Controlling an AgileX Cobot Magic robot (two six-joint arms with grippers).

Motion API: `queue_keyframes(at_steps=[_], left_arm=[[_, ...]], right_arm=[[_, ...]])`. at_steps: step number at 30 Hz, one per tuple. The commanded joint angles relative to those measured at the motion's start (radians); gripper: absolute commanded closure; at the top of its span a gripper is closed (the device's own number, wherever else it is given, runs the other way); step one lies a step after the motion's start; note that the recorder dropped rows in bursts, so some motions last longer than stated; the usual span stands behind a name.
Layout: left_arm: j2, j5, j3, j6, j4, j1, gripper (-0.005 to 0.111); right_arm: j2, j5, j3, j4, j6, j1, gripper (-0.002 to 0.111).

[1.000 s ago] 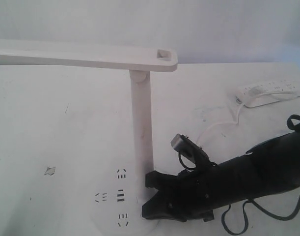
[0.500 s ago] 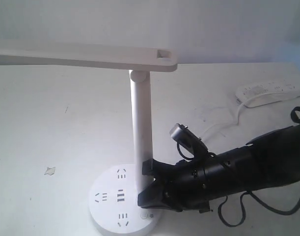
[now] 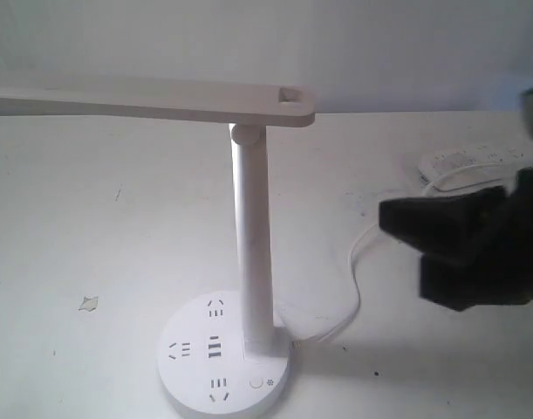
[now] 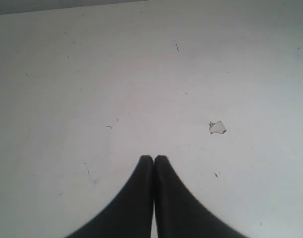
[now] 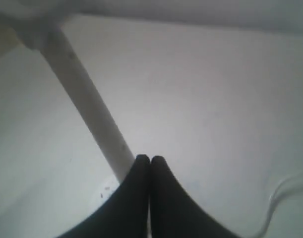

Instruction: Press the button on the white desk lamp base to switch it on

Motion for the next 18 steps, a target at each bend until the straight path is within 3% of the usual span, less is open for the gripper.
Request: queue_keyframes(at_steps=[1, 6, 8, 9, 10, 14, 18], left_arm=[[0.001, 0.001, 0.002, 0.0, -0.004, 0.002, 0.107], [0.001, 0.001, 0.002, 0.0, -0.004, 0.002, 0.107], [0.001, 0.001, 0.002, 0.0, -0.004, 0.002, 0.107], [0.001, 0.001, 0.002, 0.0, -0.004, 0.002, 0.107], [0.001, 0.001, 0.002, 0.0, -0.004, 0.002, 0.107], [0.001, 0.001, 0.002, 0.0, -0.004, 0.002, 0.107], [0.001, 0.001, 0.002, 0.0, -0.004, 0.002, 0.107]], right_arm=[[-0.272, -0.125, 0.006, -0.057, -0.029, 0.001, 0.108], [-0.59, -0.132, 0.084, -0.247, -0.013, 0.001, 0.108], [-0.642, -0.187, 0.175, -0.464, 0.213, -0.014, 0.108], [-0.66, -0.233, 0.247, -0.662, 0.43, -0.048, 0.108], [-0.662, -0.253, 0.29, -0.735, 0.482, -0.074, 0.108], [-0.675, -0.253, 0.528, -0.768, 0.499, -0.231, 0.108], [-0.744, -0.044, 0.536, -0.765, 0.521, -0.322, 0.108]])
